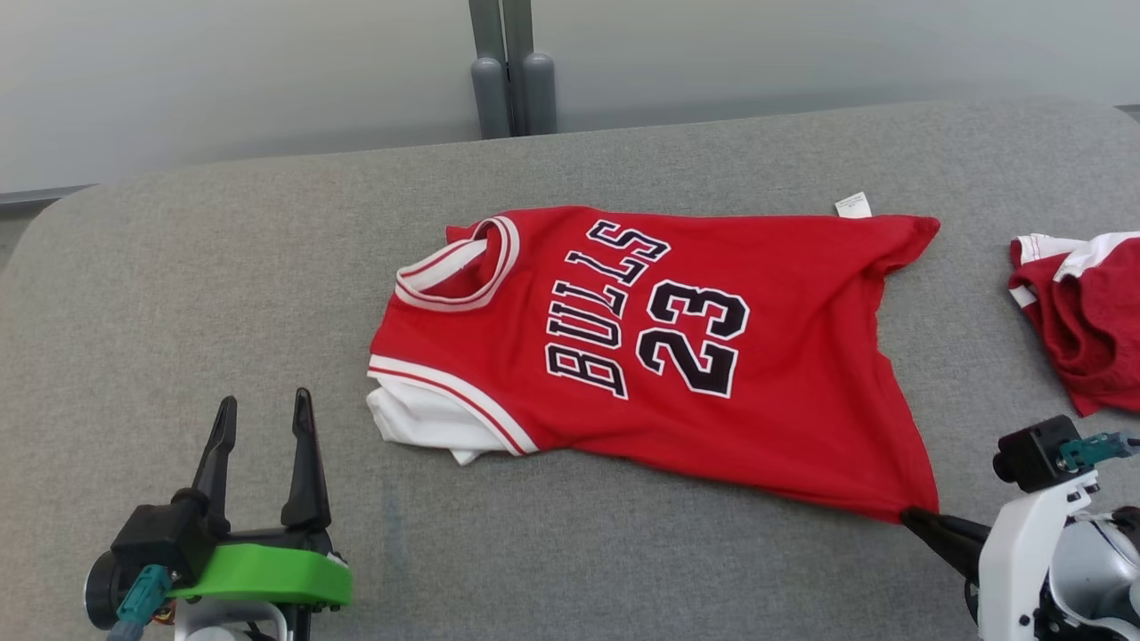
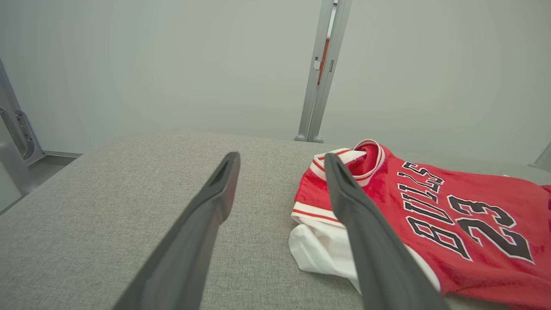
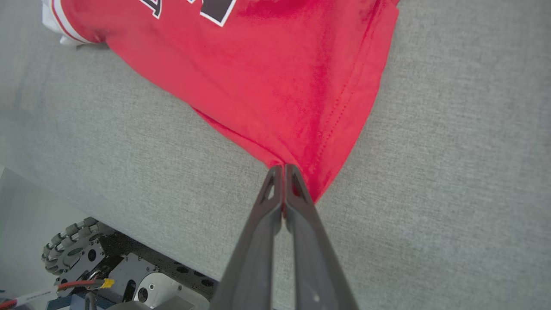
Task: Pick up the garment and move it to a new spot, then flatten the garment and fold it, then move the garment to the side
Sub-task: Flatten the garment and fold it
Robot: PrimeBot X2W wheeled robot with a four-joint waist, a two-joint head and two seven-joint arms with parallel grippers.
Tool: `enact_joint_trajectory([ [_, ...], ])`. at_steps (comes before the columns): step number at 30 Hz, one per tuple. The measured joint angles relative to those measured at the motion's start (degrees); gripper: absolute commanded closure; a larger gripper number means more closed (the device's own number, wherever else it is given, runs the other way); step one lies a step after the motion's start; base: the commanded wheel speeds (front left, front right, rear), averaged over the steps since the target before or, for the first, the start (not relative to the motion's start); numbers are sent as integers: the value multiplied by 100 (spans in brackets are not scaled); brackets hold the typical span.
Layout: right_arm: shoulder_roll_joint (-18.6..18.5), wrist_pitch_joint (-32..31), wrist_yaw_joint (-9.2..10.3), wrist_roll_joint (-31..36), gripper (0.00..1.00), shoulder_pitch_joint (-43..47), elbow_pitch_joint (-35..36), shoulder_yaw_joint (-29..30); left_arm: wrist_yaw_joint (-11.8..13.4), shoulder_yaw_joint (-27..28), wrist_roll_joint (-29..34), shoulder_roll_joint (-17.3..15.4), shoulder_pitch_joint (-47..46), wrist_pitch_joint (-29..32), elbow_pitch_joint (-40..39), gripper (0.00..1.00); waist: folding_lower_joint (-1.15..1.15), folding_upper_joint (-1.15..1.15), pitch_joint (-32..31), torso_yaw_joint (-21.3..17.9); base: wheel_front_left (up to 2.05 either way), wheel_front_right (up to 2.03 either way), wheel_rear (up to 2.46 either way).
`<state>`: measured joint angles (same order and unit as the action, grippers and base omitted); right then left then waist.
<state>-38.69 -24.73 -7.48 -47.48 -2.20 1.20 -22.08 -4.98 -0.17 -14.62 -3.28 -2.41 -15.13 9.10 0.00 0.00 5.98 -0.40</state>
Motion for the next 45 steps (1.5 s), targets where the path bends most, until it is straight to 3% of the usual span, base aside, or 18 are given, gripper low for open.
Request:
enact_joint_trajectory([
  [4,-88,-186,-1,-213,100,250,-140,254,-5,5,3,-44,-4,0,26,0,0,0,64,-43,0,0,0],
  [9,-88,-246,-2,144,100,372,-675,467,-13,-20,11,-71,-35,0,81,0,0,0,109,8,0,0,0],
  [10,-31,-268,-2,186,72,372,-771,517,-13,-18,11,-81,-36,0,97,0,0,0,106,22,0,0,0],
  [11,31,-268,-2,205,0,372,-837,558,-13,-16,11,-87,-36,0,107,0,0,0,99,30,0,0,0],
  [15,255,-182,-2,293,0,342,-801,689,-13,-19,11,-103,-37,0,143,0,0,0,46,59,0,0,0],
  [19,321,70,-1,283,0,286,-315,933,-5,-27,10,-105,-33,0,156,0,0,0,-28,75,0,0,0],
  [25,432,958,-1,555,0,85,609,1150,-3,-37,3,-120,-29,0,156,0,0,0,-94,94,0,0,0],
  [29,887,1768,0,895,0,-59,710,1213,-4,-100,-9,-129,-31,40,182,0,0,0,-110,117,0,0,0],
  [39,2108,3572,0,1805,0,-268,-82,1276,4,-180,-54,-125,-38,49,213,0,0,0,-147,187,0,0,0],
  [45,2420,3898,-1,2399,0,-410,-868,1417,12,-248,-92,-110,-37,44,250,0,0,0,-203,225,0,0,0],
])
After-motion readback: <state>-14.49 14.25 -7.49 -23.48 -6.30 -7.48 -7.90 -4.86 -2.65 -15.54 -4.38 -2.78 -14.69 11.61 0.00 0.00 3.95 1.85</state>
